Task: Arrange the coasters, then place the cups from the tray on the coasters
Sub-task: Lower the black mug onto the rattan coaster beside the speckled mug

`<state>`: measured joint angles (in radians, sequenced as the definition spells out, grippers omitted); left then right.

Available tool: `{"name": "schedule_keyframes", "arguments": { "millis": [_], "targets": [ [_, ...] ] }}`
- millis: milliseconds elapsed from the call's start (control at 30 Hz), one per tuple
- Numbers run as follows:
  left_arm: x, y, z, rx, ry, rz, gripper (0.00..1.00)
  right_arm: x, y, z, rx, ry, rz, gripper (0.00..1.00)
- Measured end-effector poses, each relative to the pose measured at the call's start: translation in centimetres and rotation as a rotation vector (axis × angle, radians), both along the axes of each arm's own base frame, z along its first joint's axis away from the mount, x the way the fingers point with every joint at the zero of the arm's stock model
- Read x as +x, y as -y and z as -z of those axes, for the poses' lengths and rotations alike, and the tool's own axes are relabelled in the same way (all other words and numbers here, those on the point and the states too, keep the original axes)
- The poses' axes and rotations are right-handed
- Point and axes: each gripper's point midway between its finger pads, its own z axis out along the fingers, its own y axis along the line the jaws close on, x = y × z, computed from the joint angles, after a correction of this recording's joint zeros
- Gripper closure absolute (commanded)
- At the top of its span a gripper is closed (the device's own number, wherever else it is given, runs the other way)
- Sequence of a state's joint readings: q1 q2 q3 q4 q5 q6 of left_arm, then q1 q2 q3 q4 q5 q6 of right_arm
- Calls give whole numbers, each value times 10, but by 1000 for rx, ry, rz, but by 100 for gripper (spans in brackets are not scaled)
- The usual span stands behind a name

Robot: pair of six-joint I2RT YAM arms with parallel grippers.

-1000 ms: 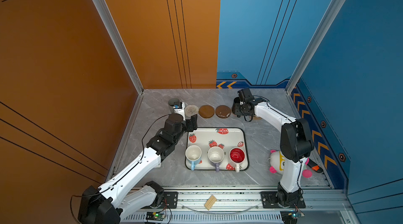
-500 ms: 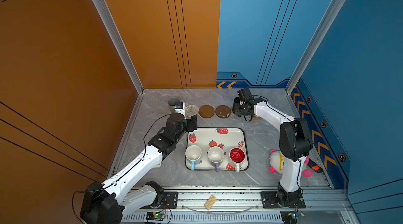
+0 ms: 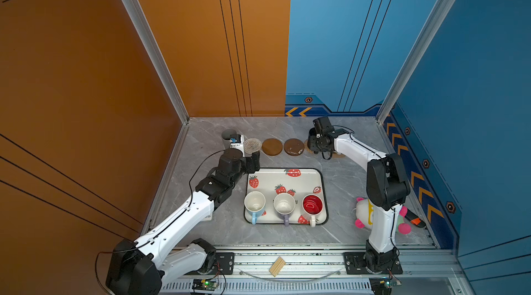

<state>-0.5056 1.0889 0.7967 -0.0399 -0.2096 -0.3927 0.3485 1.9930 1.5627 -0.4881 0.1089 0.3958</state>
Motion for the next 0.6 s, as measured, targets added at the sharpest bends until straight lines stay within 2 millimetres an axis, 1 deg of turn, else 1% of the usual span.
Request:
{"name": "schedule_keyframes", "arguments": {
  "millis": [133, 367, 600],
  "targets": [
    [0, 0, 0, -1, 0, 1, 19, 2, 0, 3, 1, 1, 1, 100],
    [0, 0, 0, -2, -1, 2, 19, 3, 0, 14, -6, -15, 1, 100],
    [0, 0, 0, -2, -1, 2, 19, 3, -1, 14, -5, -13, 1, 100]
  ]
}}
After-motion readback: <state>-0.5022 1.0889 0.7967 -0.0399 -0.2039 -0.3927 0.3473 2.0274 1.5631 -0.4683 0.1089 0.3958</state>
